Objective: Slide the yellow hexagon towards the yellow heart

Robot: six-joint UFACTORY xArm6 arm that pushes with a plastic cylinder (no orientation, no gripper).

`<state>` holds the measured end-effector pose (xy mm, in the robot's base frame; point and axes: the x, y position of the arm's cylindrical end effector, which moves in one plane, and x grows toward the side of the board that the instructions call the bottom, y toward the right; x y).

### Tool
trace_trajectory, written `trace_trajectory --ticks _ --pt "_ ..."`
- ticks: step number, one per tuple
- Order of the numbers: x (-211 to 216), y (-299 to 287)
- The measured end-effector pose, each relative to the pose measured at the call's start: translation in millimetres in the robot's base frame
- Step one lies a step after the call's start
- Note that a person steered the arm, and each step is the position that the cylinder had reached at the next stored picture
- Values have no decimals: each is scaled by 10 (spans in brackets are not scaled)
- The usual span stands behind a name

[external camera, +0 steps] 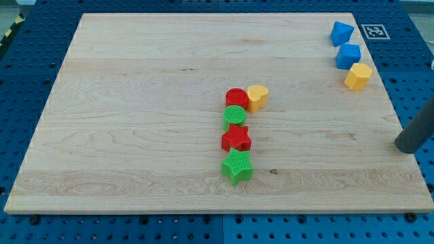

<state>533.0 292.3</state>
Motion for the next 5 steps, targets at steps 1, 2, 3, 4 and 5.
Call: trace_trajectory --ticks 1,2,3,4,5 --pt "24 378" --pt "-431 379" --pt "-814 379" --pt "-1199 305" --pt "-1496 -26"
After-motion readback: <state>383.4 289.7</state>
